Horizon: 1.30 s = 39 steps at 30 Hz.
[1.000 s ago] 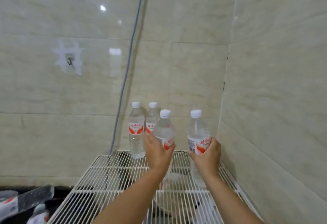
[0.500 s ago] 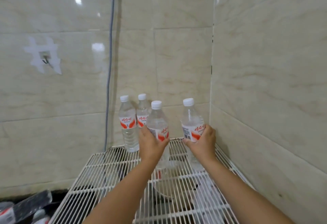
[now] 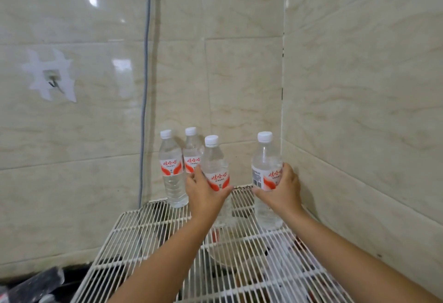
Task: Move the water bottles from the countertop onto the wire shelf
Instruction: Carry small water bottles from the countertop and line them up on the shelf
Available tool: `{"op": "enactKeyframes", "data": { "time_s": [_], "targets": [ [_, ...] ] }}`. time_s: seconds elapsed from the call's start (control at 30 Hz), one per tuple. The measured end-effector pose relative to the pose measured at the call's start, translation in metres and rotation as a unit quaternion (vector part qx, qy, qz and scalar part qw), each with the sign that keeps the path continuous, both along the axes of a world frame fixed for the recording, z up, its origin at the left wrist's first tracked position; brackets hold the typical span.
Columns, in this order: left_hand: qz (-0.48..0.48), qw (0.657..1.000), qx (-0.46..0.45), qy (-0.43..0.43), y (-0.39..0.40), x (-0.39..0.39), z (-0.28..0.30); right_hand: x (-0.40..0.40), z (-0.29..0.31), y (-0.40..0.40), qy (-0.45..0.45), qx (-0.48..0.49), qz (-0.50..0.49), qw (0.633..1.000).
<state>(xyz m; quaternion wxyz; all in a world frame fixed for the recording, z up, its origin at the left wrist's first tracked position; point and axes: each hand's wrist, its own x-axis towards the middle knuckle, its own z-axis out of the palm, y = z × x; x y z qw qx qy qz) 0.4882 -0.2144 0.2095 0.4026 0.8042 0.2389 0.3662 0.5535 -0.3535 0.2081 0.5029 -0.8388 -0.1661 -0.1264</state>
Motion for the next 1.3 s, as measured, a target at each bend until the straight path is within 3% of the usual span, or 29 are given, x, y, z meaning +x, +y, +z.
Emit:
{"op": "enactKeyframes", "data": {
  "time_s": [0.23, 0.63, 1.13, 1.3],
  "targets": [
    [0.074, 0.996, 0.022, 0.044, -0.011, 0.020, 0.016, 0.004, 0.013, 0.000, -0.043, -0.065, 0.029, 0.997],
    [0.041, 0.998, 0.048, 0.002, 0.009, 0.043, 0.030, 0.018, 0.003, 0.004, -0.069, 0.052, -0.003, 0.996],
    [0.004, 0.998, 0.061, -0.001, 0.015, 0.103, 0.020, 0.076, 0.006, 0.040, -0.061, 0.079, -0.027, 0.995],
    [0.023, 0.983, 0.179, 0.027, 0.021, 0.106, 0.024, 0.085, 0.003, 0.061, -0.052, 0.089, -0.027, 0.994]
  ]
}}
